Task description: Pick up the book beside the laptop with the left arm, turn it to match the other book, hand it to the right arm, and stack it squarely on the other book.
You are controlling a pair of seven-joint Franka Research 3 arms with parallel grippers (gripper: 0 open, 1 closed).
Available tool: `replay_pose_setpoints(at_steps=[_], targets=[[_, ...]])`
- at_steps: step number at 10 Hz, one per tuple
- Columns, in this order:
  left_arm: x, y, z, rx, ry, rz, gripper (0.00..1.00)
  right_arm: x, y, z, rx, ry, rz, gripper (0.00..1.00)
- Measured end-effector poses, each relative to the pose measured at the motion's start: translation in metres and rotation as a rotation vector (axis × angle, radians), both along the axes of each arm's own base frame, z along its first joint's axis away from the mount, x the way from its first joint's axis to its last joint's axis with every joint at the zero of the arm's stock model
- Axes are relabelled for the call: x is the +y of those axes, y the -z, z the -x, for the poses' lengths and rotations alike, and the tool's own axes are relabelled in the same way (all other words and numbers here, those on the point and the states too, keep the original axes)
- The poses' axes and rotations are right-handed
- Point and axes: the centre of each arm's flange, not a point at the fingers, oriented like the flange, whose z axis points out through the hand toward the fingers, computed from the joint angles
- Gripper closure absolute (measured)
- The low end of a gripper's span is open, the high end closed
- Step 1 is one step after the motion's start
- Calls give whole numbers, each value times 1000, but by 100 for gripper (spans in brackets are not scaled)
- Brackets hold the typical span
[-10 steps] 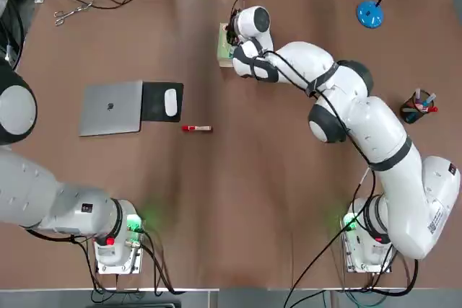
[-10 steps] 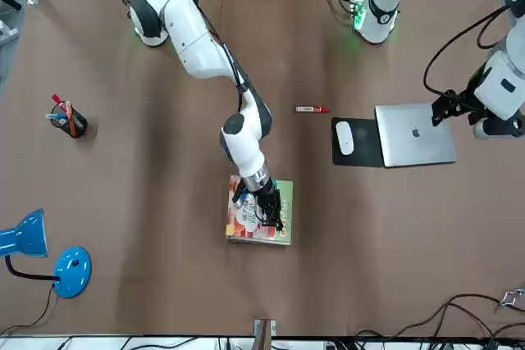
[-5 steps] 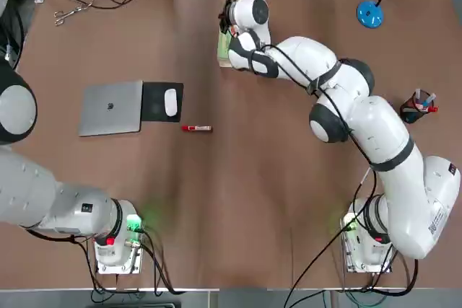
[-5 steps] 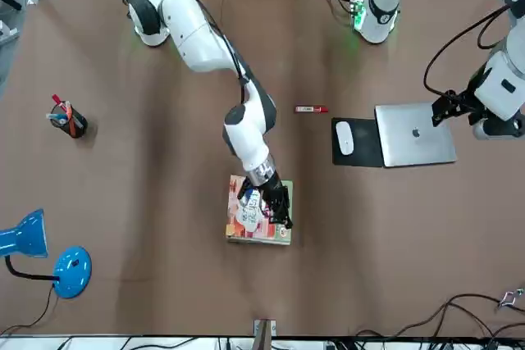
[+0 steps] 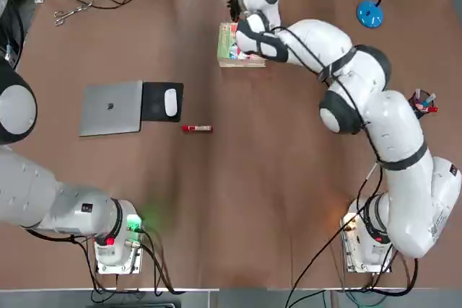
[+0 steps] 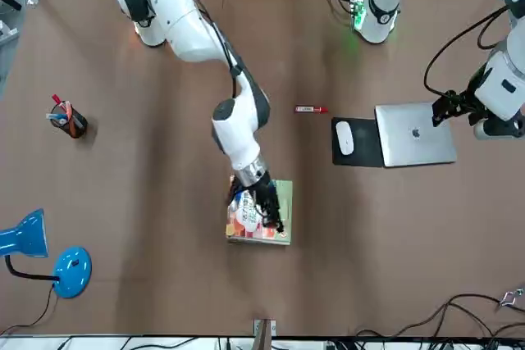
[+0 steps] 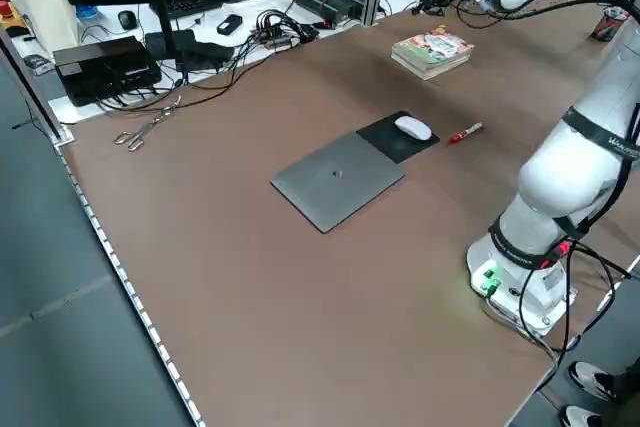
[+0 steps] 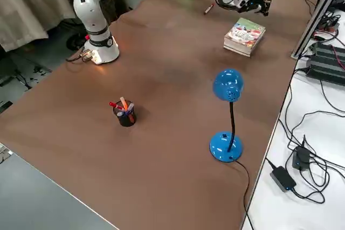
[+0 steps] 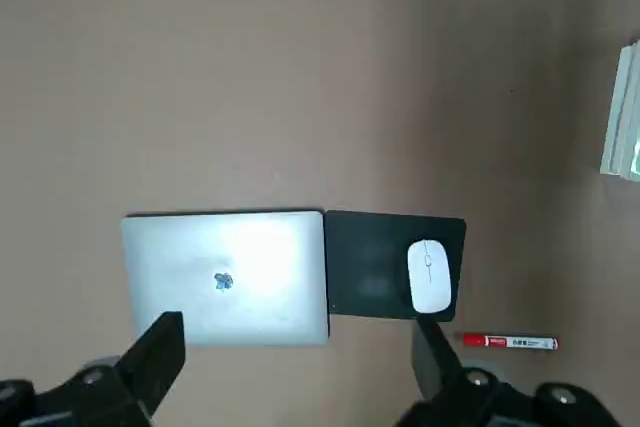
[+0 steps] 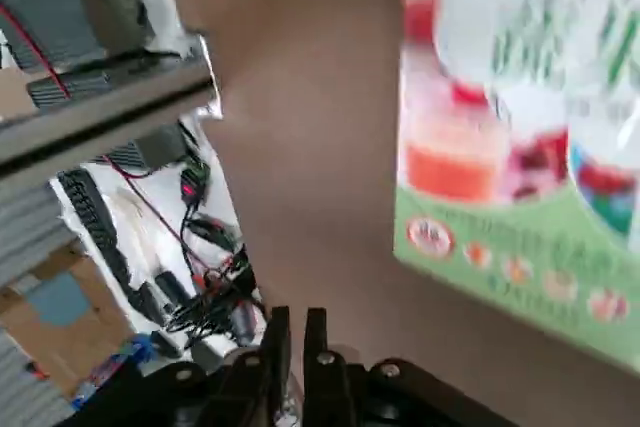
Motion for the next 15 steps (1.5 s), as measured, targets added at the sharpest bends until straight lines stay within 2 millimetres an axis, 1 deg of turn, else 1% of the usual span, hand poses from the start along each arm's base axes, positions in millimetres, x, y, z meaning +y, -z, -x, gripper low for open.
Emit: replay_pose_setpoints(at_steps=[1,2,3,4,5,6,7,8,9,10,11,12,13,14,15], targets=[[0,0,0,0,-1,0,0,-17,-17,-6,44,-57,81,83],[1,0,0,0,-2,0,0,-35,-43,-13,95,-94,133,70],[2,0,0,0,-4,0,0,-53,-70,-16,141,-115,163,52],[3,0,0,0,-5,0,0,-67,-94,-17,169,-155,197,36],[3,0,0,0,-5,0,0,-80,-110,-14,184,-226,247,34],[3,0,0,0,-5,0,0,-93,-120,-13,185,-316,328,33],[3,0,0,0,-5,0,0,-113,-129,-15,178,-435,446,33],[3,0,0,0,-5,0,0,-142,-142,-20,172,-569,547,32],[3,0,0,0,-6,0,0,-175,-158,-26,158,-702,615,31],[3,0,0,-1,-6,0,0,-212,-175,-32,143,-805,664,27],[4,0,0,-1,-6,0,0,-251,-191,-36,131,-896,701,26],[4,-2,-1,-5,-7,0,0,-293,-209,-40,114,-965,730,23],[4,-7,-1,-14,-6,1,0,-330,-230,-40,90,-1008,754,15],[3,-10,-1,-20,-6,2,0,-362,-250,-37,76,-1038,776,3],[4,-11,-2,-24,-6,2,0,-394,-268,-33,65,-1063,802,1]])
